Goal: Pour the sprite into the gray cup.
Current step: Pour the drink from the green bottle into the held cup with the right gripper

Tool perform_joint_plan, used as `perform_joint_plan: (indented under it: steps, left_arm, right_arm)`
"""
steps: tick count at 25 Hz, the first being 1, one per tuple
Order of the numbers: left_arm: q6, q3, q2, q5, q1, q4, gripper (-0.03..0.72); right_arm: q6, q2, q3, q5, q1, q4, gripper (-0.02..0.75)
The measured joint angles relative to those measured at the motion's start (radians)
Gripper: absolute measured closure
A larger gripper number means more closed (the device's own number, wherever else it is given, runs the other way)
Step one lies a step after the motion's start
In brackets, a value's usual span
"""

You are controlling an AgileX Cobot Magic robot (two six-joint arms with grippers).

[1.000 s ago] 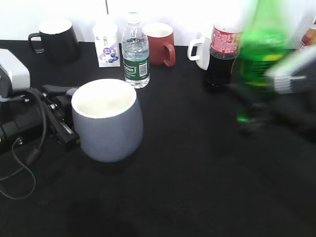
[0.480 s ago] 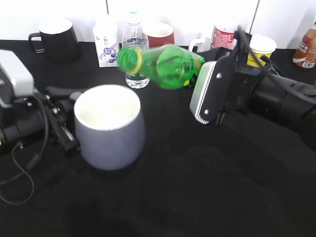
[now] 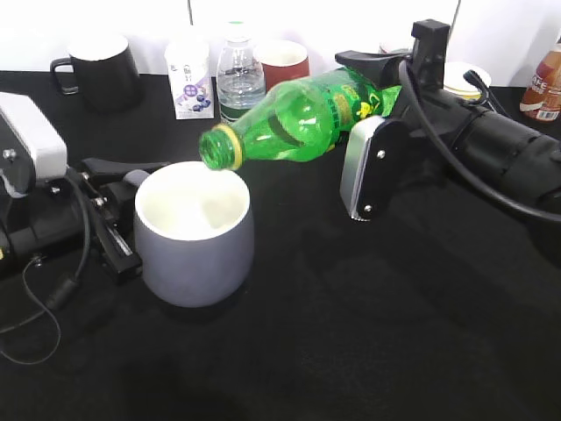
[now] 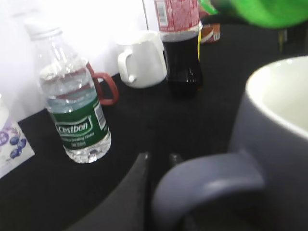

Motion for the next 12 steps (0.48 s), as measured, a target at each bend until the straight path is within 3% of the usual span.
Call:
perform_joint_plan:
  steps: [12]
  left_arm:
    - [0.0,0.0,0.0,-0.011,0.0,0.03,0.615]
  right_arm:
    - [-0.17,0.0,0.0,-0.052,0.0,0.063,0.322]
